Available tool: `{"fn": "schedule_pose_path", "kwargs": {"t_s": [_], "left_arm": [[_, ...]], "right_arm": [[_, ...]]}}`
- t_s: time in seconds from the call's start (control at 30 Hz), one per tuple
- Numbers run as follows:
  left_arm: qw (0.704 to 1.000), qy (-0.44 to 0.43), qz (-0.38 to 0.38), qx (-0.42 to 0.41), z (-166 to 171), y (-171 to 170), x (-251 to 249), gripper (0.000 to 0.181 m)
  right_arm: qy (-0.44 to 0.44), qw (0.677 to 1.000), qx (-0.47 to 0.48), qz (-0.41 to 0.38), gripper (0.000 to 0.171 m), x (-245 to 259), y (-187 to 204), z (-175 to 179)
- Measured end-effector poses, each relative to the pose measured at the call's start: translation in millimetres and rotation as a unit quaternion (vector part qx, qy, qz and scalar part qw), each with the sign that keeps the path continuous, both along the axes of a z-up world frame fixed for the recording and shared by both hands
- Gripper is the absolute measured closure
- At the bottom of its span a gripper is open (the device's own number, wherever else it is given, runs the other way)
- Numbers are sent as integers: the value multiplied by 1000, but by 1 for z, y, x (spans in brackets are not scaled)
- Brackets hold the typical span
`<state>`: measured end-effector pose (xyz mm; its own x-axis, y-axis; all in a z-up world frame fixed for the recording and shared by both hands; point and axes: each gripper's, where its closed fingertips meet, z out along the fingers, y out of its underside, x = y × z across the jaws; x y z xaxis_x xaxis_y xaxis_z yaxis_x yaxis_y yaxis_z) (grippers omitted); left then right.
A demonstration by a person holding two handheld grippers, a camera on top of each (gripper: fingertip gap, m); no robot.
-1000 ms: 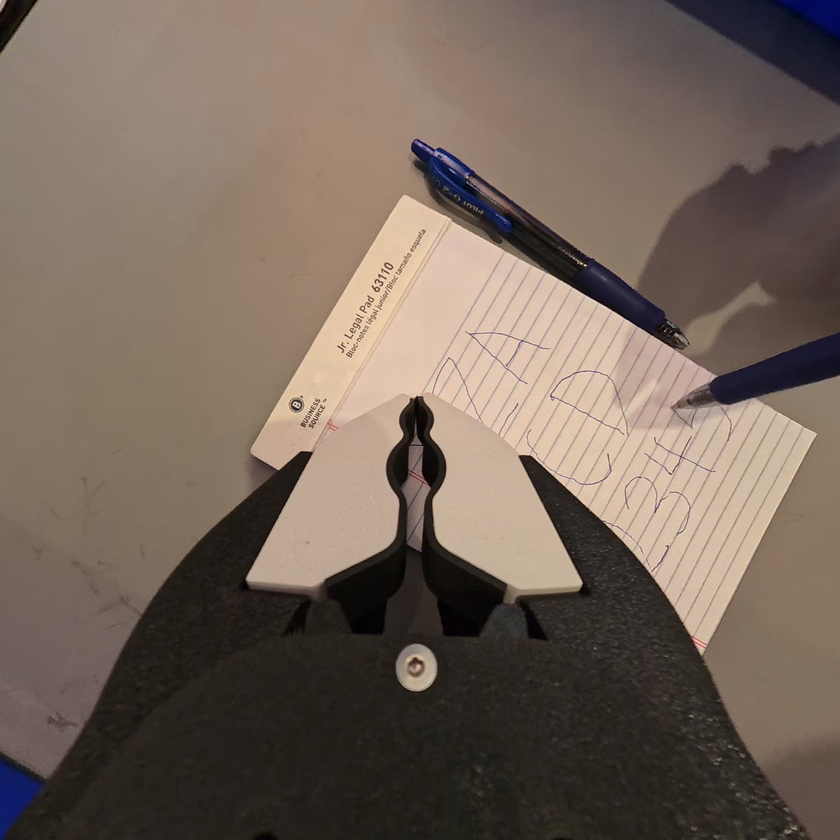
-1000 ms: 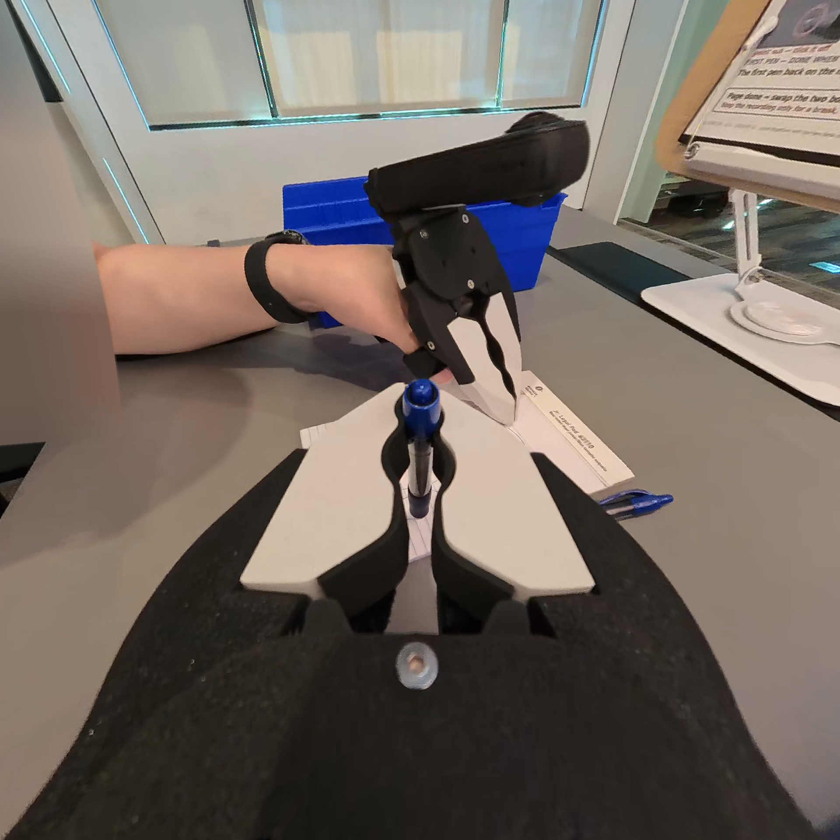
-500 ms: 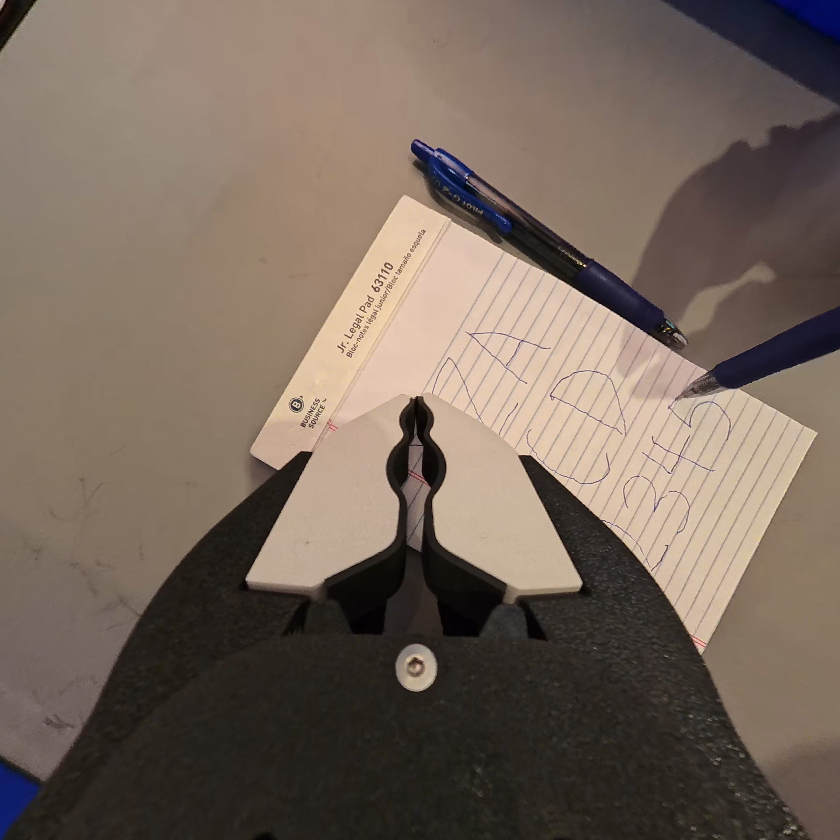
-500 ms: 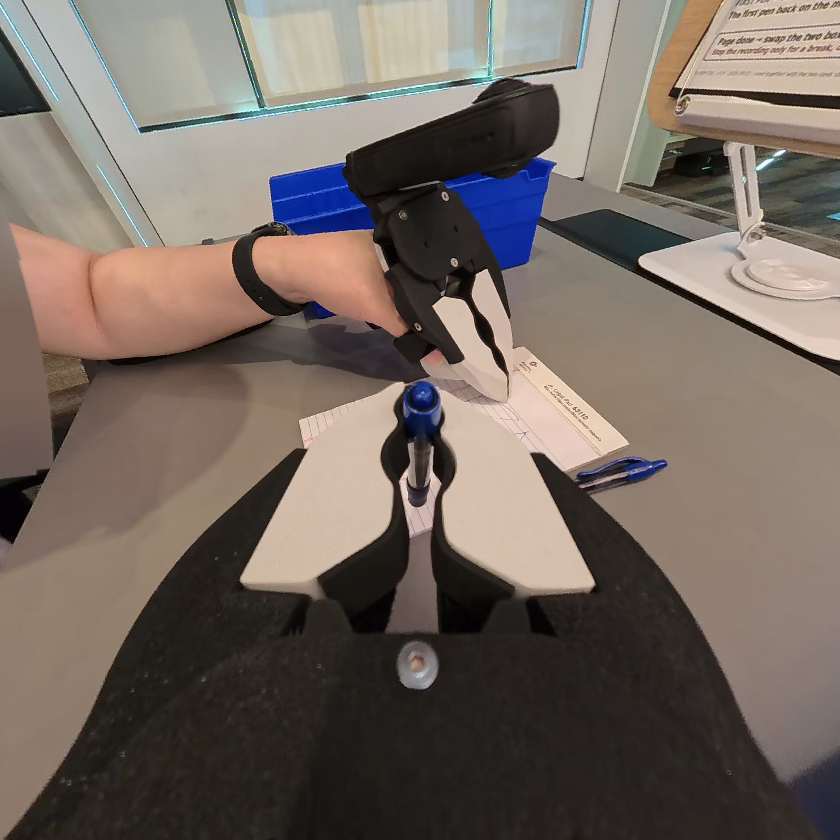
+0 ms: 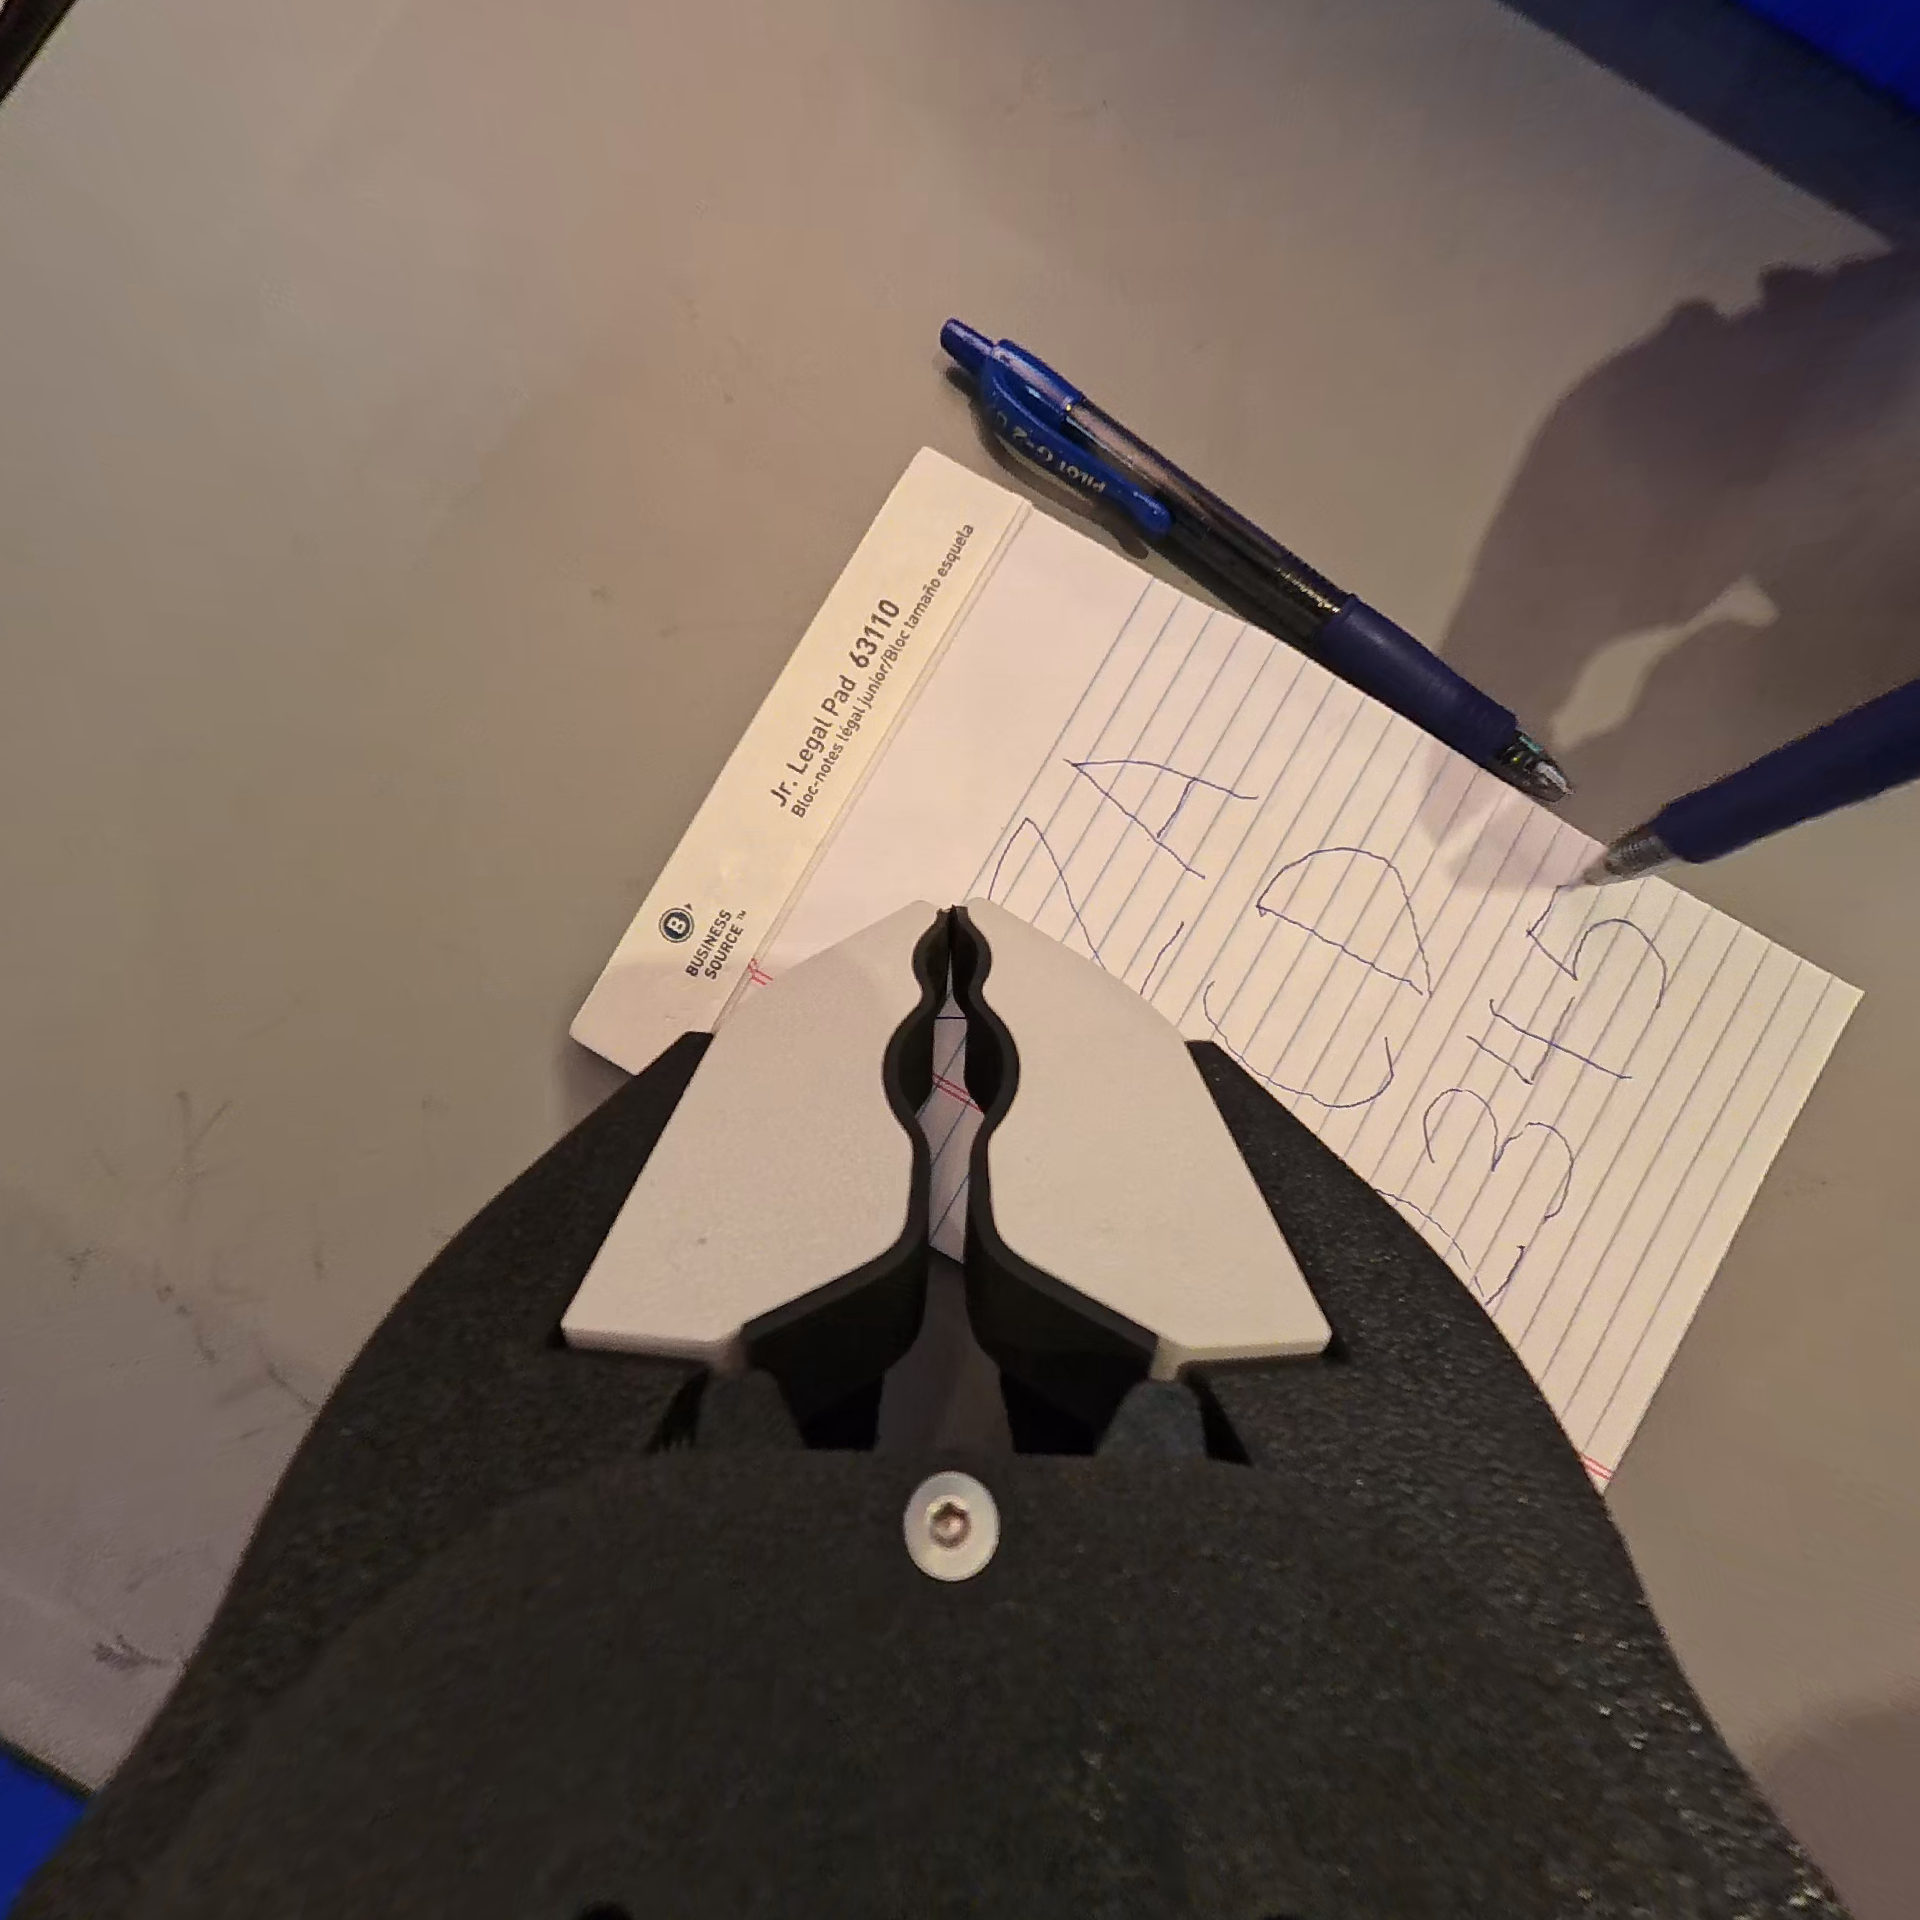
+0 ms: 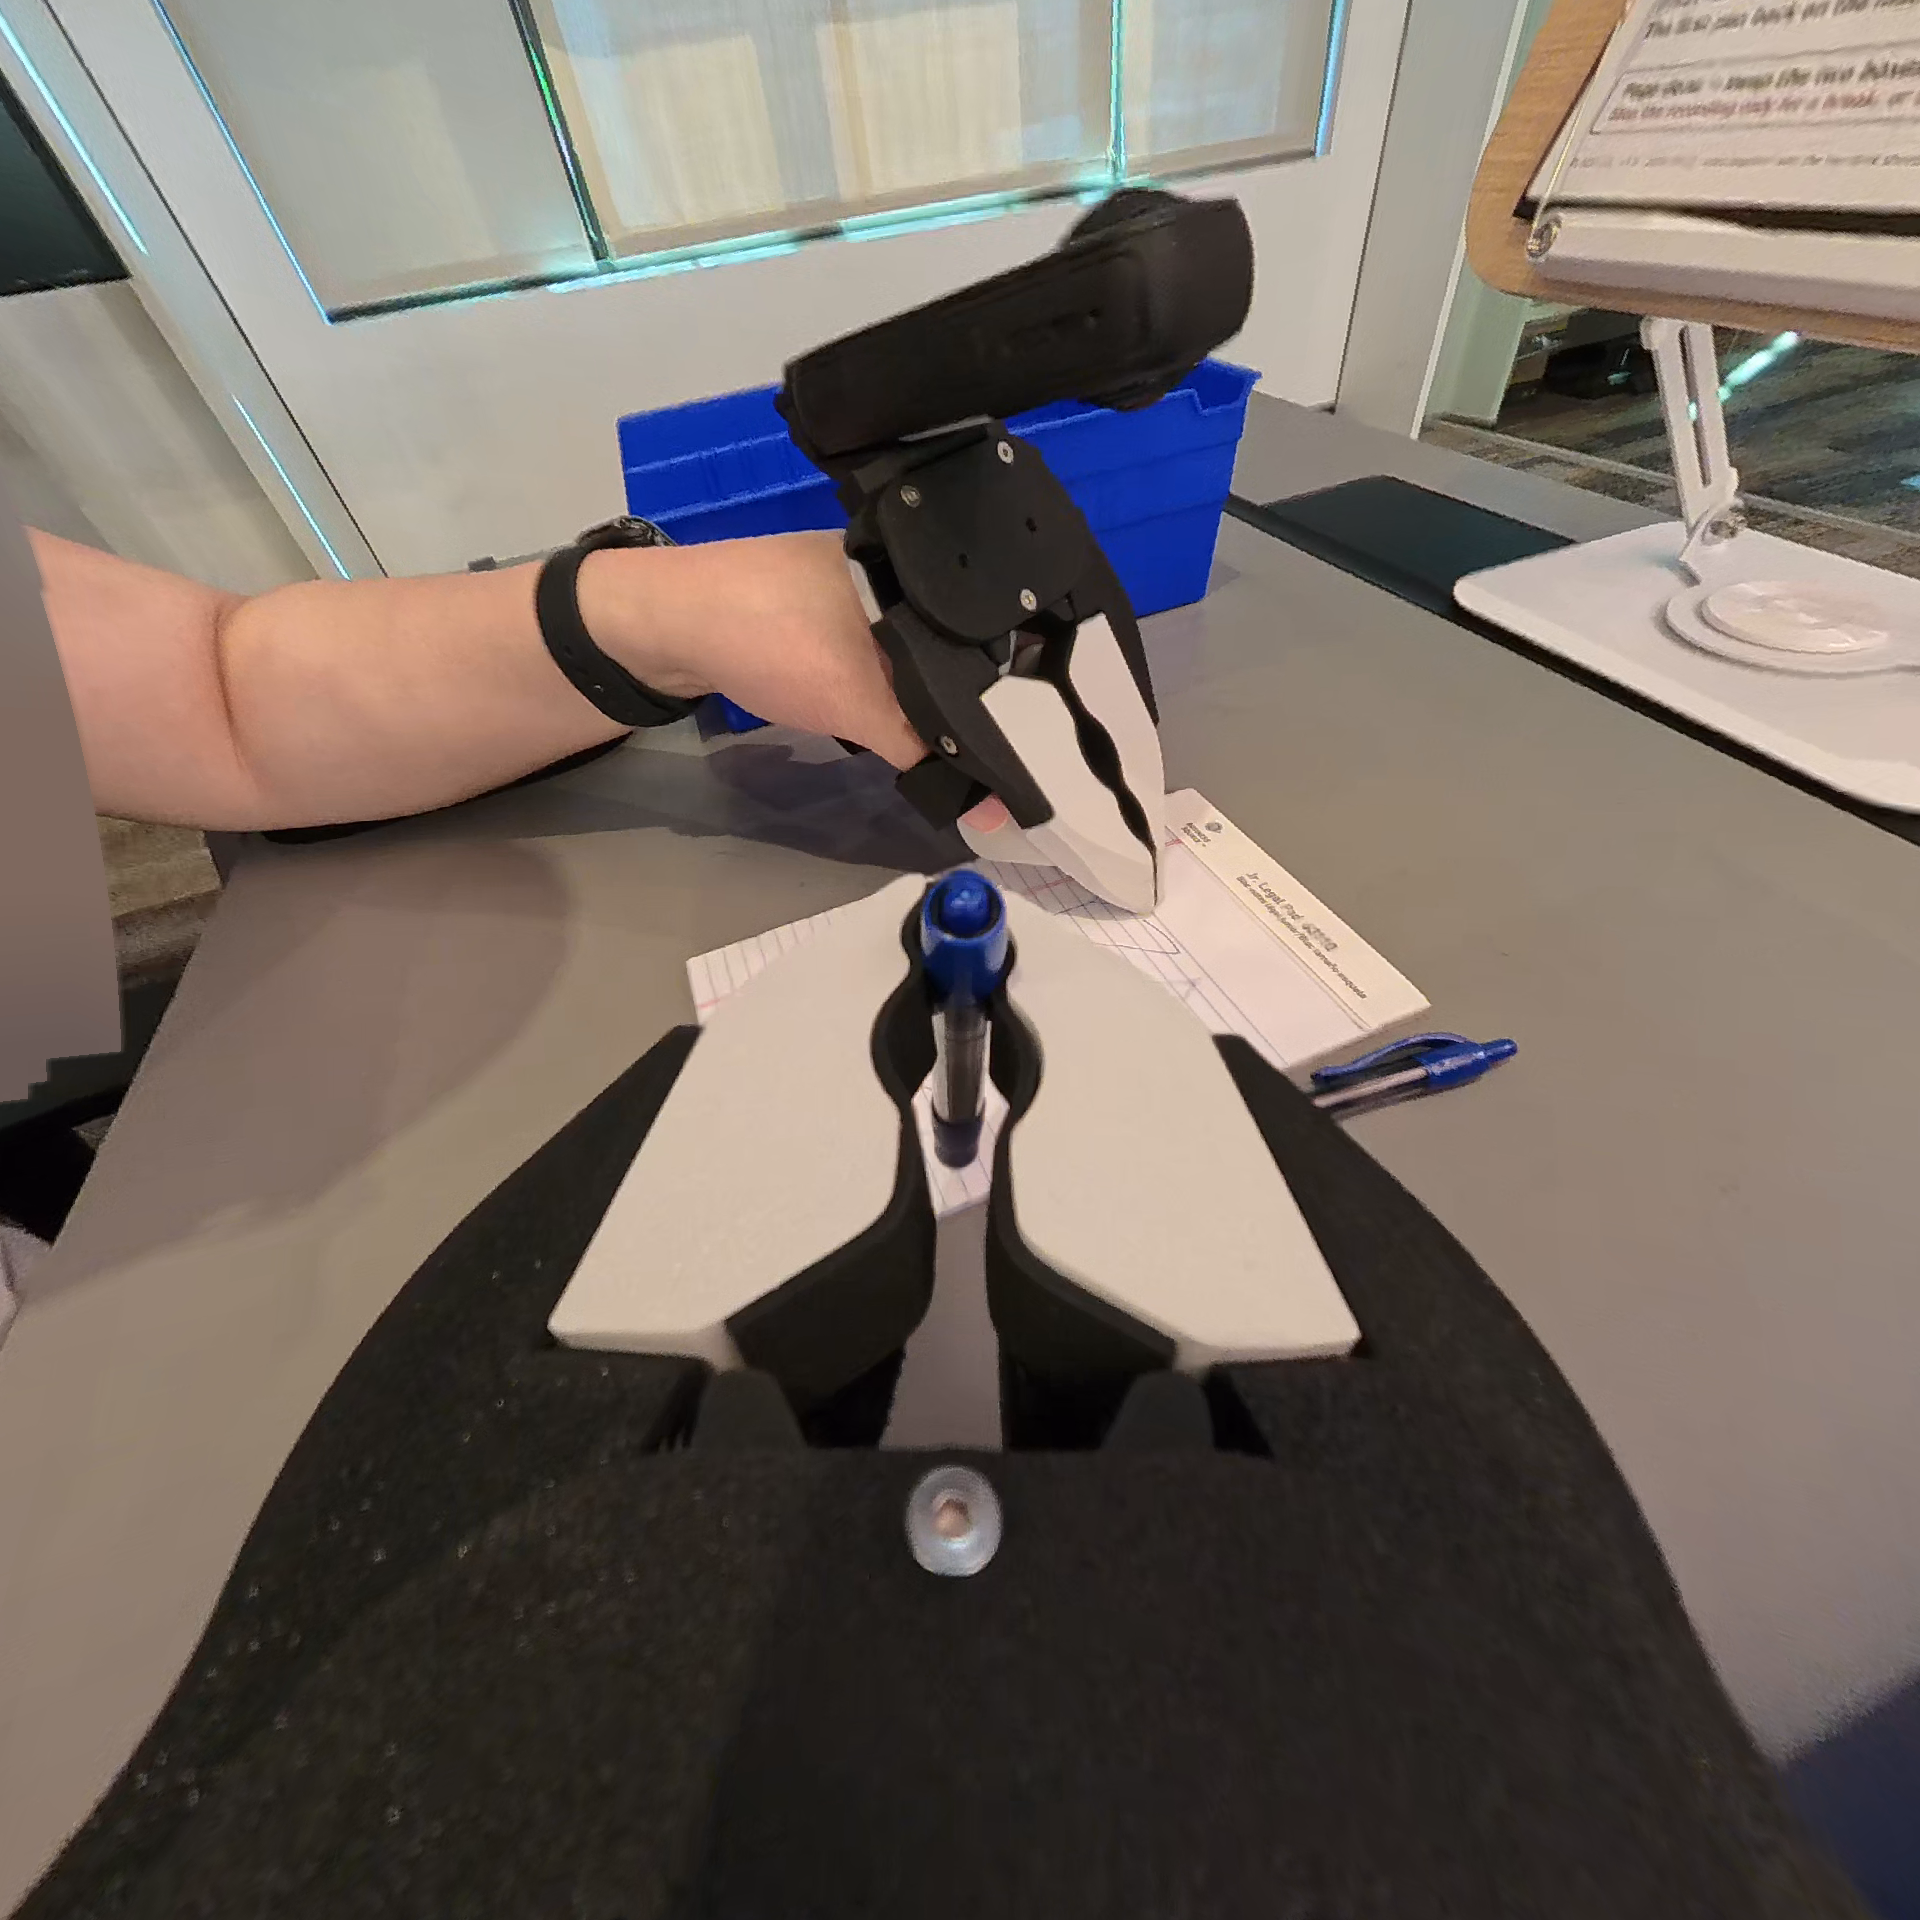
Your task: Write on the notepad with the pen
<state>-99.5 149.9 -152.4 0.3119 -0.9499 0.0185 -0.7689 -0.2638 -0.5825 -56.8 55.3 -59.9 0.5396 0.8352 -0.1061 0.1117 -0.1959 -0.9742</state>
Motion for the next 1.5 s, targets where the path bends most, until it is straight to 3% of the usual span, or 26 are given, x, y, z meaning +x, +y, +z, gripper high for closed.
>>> {"fn": "schedule_pose_path", "kwargs": {"t_s": [0.1,0.23,0.3,0.37,0.47,0.63,1.07,1.27,1.5], "left_arm": [[1000,-5,0,-9,0,0,0,181],[998,-31,-24,-45,7,-7,5,181],[991,-114,-55,-48,37,-17,21,181],[969,-212,-112,-64,77,-42,37,163],[940,-263,-191,-103,104,-84,47,148],[922,-259,-263,-115,103,-123,56,141],[924,-236,-288,-85,93,-134,59,151],[921,-228,-300,-96,90,-139,58,168],[920,-228,-305,-92,91,-141,58,169]], "right_arm": [[52,996,63,38,166,-6,-16,30],[53,991,122,1,166,4,-21,54],[70,991,118,-1,167,8,-21,59],[91,990,106,-6,166,11,-19,61],[117,989,95,-2,166,13,-19,65],[122,988,98,3,167,10,-23,68],[120,989,83,28,167,0,-25,62],[124,989,79,28,167,1,-25,62],[147,986,68,40,167,2,-25,64]]}}
